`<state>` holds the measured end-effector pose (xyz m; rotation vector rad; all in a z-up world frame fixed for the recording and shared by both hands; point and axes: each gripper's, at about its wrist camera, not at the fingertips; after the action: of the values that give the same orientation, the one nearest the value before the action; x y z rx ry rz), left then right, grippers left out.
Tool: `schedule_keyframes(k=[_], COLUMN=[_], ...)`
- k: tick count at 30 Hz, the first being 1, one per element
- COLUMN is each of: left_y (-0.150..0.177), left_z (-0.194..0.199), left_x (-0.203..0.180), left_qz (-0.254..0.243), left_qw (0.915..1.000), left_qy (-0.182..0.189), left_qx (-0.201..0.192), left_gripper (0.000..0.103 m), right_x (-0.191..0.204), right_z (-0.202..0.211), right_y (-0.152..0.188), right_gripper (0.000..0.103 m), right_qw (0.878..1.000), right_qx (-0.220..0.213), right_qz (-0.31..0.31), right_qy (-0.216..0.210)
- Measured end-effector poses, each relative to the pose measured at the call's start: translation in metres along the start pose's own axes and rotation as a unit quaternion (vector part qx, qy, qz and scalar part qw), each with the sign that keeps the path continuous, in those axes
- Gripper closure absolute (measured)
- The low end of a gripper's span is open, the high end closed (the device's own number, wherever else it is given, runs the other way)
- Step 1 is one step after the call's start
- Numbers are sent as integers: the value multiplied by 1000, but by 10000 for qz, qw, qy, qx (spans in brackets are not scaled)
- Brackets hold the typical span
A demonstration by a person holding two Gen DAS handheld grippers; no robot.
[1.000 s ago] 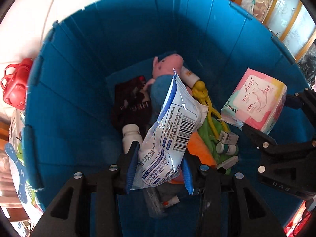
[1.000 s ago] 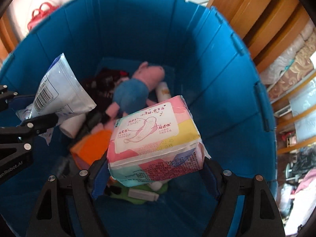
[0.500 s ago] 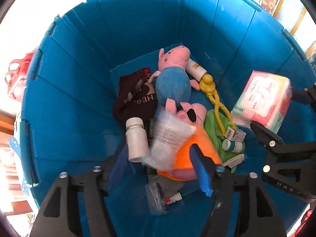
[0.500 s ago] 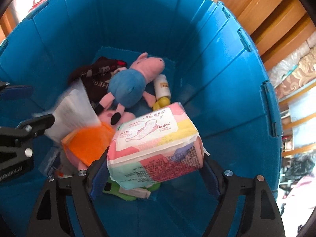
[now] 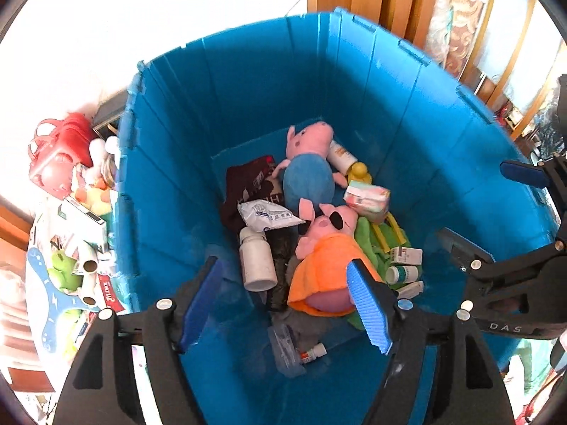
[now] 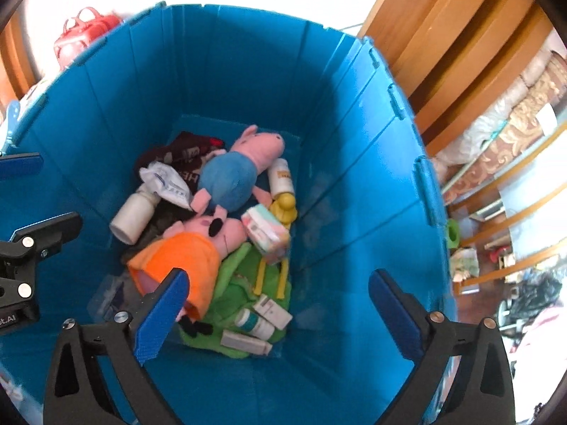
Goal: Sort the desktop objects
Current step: 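Withdraw both grippers from the bin away from the pile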
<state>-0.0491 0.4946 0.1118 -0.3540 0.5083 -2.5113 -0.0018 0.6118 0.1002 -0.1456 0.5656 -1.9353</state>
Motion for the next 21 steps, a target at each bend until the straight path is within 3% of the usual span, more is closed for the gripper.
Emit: schedule_keyframes(k=[7, 11, 19, 21], left_y=[43, 68, 130, 149], left_z=[62, 86, 126, 136], left_x=[9, 13, 23, 28], left_qz=[-20, 47, 270, 384], left_qw=[9933, 9873, 9644, 9565], left_qy=[-313, -245, -633, -825], left_qx=[-1113, -1567, -2552, -2770], left_gripper=[23, 23, 22, 17], right_x=[6, 16, 40, 48], right_z=[56, 82, 130, 139], right_y=[32, 52, 97, 111], right_gripper=[0, 0, 0, 0], right_qw=[9973, 9944, 9803, 9735], right_qx=[-527, -820, -1606, -1849], right_qz=[-470, -639, -1114, -1300], right_qy=[-205, -192, -289, -361])
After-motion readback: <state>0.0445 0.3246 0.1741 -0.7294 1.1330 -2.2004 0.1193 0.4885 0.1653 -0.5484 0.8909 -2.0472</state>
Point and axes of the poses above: each gripper's, at about its wrist camera, not at the fingertips, and z roughly against the way its jaws point, x to its left, y to its underside, and after that the axes turned 13 degrees about -z, right-handed
